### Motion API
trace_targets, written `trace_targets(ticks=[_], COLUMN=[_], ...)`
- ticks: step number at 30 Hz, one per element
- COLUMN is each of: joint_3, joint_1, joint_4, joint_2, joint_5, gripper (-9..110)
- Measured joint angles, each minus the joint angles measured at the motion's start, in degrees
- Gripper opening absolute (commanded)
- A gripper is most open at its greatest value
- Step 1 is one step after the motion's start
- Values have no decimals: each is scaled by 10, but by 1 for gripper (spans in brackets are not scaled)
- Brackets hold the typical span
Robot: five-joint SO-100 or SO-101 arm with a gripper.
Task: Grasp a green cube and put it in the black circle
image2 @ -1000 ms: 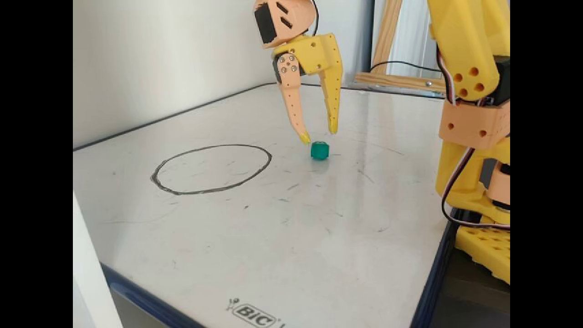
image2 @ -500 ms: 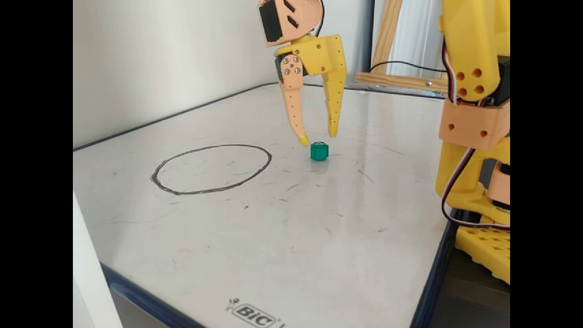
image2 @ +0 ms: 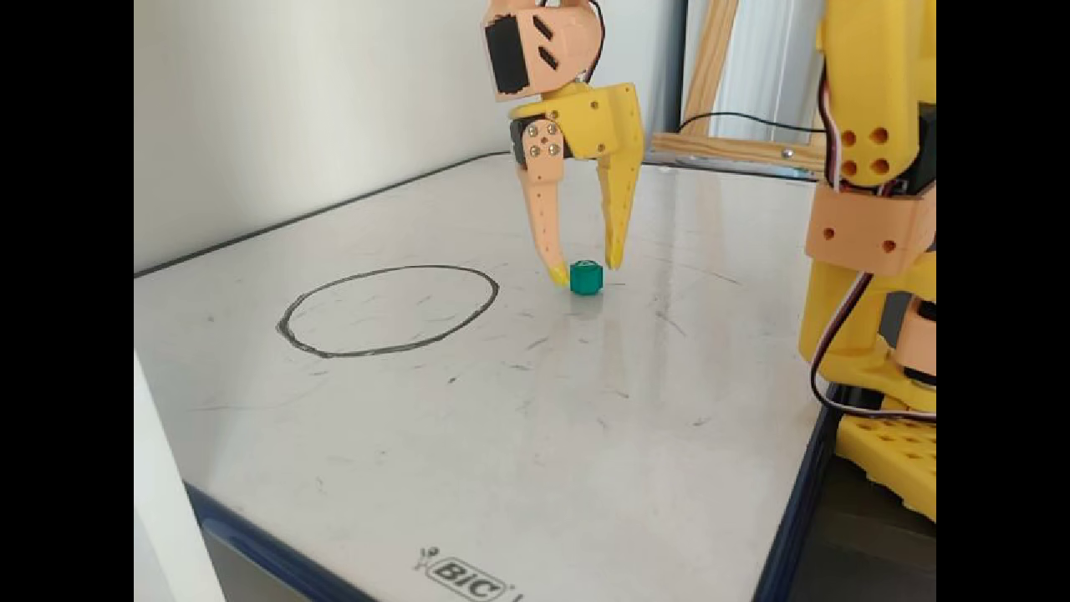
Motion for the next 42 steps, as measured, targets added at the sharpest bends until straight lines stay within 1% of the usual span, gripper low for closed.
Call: trace_targets(ticks=[13, 25, 32, 39, 42], joint_3=[7, -18, -18, -32, -55], joint_1=[-6, 22, 21, 20, -4], joint_4=[-27, -27, -31, -40, -5], joint_2=[0, -8, -8, -11, 4], joint_5=[0, -18, -18, 15, 48], gripper=[13, 12, 0, 0, 0])
